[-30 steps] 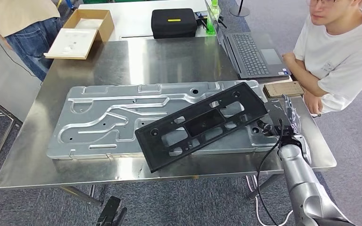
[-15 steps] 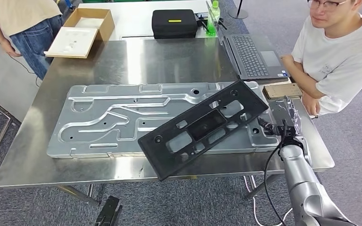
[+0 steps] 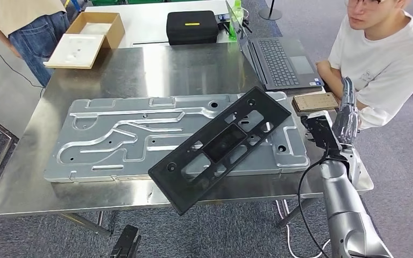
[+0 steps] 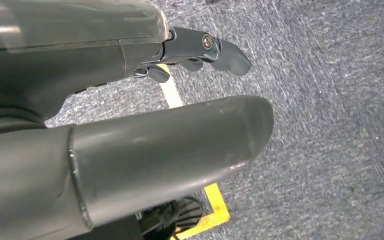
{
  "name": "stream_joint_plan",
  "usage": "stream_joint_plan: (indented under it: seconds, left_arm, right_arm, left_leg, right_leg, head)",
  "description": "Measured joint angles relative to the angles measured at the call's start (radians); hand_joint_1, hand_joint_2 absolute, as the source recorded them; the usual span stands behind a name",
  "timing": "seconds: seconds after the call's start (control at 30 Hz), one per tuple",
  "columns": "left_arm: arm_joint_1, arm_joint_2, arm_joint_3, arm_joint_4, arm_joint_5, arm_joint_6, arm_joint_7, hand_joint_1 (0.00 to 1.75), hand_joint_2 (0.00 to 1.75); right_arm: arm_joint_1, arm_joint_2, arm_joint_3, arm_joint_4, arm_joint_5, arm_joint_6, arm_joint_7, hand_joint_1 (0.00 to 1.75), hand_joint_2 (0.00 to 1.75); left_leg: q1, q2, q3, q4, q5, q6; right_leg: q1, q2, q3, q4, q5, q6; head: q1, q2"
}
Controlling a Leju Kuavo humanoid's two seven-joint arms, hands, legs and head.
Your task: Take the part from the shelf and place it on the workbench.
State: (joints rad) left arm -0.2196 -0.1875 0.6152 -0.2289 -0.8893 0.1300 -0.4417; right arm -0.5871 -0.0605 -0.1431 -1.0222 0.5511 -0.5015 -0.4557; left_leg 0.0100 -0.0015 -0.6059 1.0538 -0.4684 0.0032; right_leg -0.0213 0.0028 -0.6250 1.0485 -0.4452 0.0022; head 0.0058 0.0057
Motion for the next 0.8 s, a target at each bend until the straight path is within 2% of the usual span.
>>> stream_joint_plan:
  seconds: [0.03,0.1,0.13,0.17,0.2,0.23,0.3,0.37,0.47,0.53,0.57,0.63,0.67,0.7,0.73,0.8]
  left_arm:
    - [0.000,0.000,0.000,0.000,0.000,0.000,0.000,0.00,0.00]
    - [0.002,-0.001,0.000,0.000,-0.001,0.000,0.000,0.00,0.00]
    - [0.003,-0.002,-0.001,0.000,-0.002,0.000,0.001,0.00,0.00]
    - [0.005,-0.003,-0.001,0.000,-0.004,0.000,0.001,0.00,0.00]
    - [0.007,-0.003,-0.001,0.000,-0.006,0.000,0.002,0.00,0.00]
    - [0.007,-0.004,-0.002,0.000,-0.009,0.000,0.003,0.00,0.00]
    - [0.005,-0.004,-0.005,0.000,-0.012,0.000,0.004,0.00,0.00]
    - [0.002,-0.005,-0.008,0.000,-0.014,-0.001,0.006,0.00,0.00]
    - [0.003,-0.008,-0.013,0.000,-0.018,-0.001,0.010,0.00,0.00]
    - [0.002,-0.014,-0.016,0.000,-0.020,-0.001,0.011,0.00,0.00]
    - [0.001,-0.017,-0.016,0.000,-0.021,0.000,0.011,0.00,0.00]
    - [0.002,-0.021,-0.016,0.000,-0.020,0.001,0.011,0.00,0.00]
    - [0.004,-0.023,-0.016,0.000,-0.018,0.002,0.011,0.00,0.00]
    - [0.007,-0.024,-0.016,0.000,-0.016,0.003,0.011,0.00,0.00]
    - [0.008,-0.025,-0.016,0.000,-0.014,0.004,0.011,0.00,0.00]
    - [0.009,-0.027,-0.016,0.000,-0.011,0.005,0.012,0.00,0.00]
  right_arm:
    - [0.002,0.003,0.004,-0.020,0.008,-0.007,-0.002,0.00,1.75]
    - [0.010,0.008,0.011,-0.054,0.039,-0.035,-0.012,0.00,1.75]
    - [0.018,0.011,0.014,-0.071,0.062,-0.055,-0.017,0.00,1.75]
    - [0.026,0.014,0.020,-0.090,0.087,-0.075,-0.019,0.00,1.75]
    - [0.034,0.018,0.026,-0.113,0.114,-0.092,-0.018,0.00,1.75]
    - [0.038,0.021,0.034,-0.139,0.140,-0.104,-0.011,0.00,1.75]
    - [0.042,0.026,0.055,-0.192,0.186,-0.118,0.009,0.00,1.75]
    - [0.042,0.029,0.078,-0.237,0.225,-0.130,0.029,0.00,1.75]
    - [0.044,0.030,0.107,-0.292,0.273,-0.148,0.053,0.00,1.75]
    - [0.042,0.030,0.121,-0.323,0.294,-0.159,0.063,0.00,1.75]
    - [0.041,0.030,0.125,-0.335,0.300,-0.163,0.068,0.00,1.31]
    - [0.046,0.030,0.133,-0.355,0.294,-0.154,0.084,0.00,0.44]
    - [0.052,0.030,0.139,-0.365,0.283,-0.140,0.090,0.00,0.00]
    - [0.059,0.030,0.147,-0.378,0.268,-0.122,0.093,0.00,0.00]
    - [0.065,0.031,0.157,-0.392,0.252,-0.103,0.091,0.00,0.00]
    - [0.078,0.035,0.188,-0.432,0.233,-0.069,0.078,0.00,0.00]
  left_leg:
    - [0.001,0.000,-0.016,0.037,-0.024,-0.003]
    - [0.001,0.000,-0.073,0.162,-0.088,-0.004]
    - [0.001,0.000,-0.102,0.223,-0.110,-0.003]
    - [0.000,0.000,-0.120,0.260,-0.116,-0.001]
    - [-0.001,0.000,-0.119,0.259,-0.103,0.004]
    - [-0.004,0.000,-0.101,0.220,-0.074,0.010]
    - [-0.014,0.000,-0.036,0.086,-0.010,0.028]
    - [-0.023,0.000,0.005,-0.003,0.014,0.037]
    - [-0.023,0.000,0.013,-0.027,0.020,0.042]
    - [-0.018,0.002,0.019,-0.043,0.031,0.050]
    - [-0.016,0.002,0.021,-0.049,0.035,0.052]
    - [-0.016,0.002,0.021,-0.049,0.036,0.054]
    - [-0.015,0.002,0.020,-0.049,0.036,0.054]
    - [-0.014,0.002,0.020,-0.047,0.035,0.053]
    - [-0.013,0.002,0.020,-0.045,0.033,0.050]
    - [-0.010,0.001,0.019,-0.037,0.027,0.041]
  right_leg:
    - [0.000,-0.001,0.001,-0.002,0.001,-0.007]
    - [0.005,-0.002,0.000,-0.002,0.001,-0.016]
    - [0.009,-0.002,0.000,-0.001,0.000,-0.019]
    - [0.013,-0.002,0.000,-0.001,0.000,-0.020]
    - [0.016,-0.001,0.000,0.000,-0.001,-0.022]
    - [0.019,0.000,0.001,0.002,-0.001,-0.023]
    - [0.022,0.003,0.002,0.004,-0.002,-0.023]
    - [0.023,0.003,0.000,0.004,-0.001,-0.018]
    - [0.019,0.002,-0.003,0.002,0.002,-0.004]
    - [0.018,0.002,-0.017,0.038,-0.024,0.005]
    - [0.017,0.002,-0.036,0.081,-0.051,0.009]
    - [0.012,0.002,-0.091,0.201,-0.108,0.017]
    - [0.009,0.001,-0.111,0.241,-0.119,0.020]
    - [0.005,0.000,-0.116,0.253,-0.113,0.024]
    - [0.002,-0.001,-0.102,0.224,-0.089,0.026]
    - [-0.001,-0.002,-0.037,0.098,-0.030,0.029]
  head:
    - [0.000,0.000]
    - [0.000,0.000]
    - [0.000,0.000]
    - [0.000,0.000]
    - [0.000,0.000]
    - [0.000,0.000]
    - [0.000,0.000]
    - [0.000,0.000]
    - [0.000,0.000]
    - [0.000,0.000]
    - [0.001,0.000]
    - [0.001,0.000]
    - [0.001,0.000]
    - [0.000,0.000]
    - [0.001,0.000]
    - [0.001,0.000]
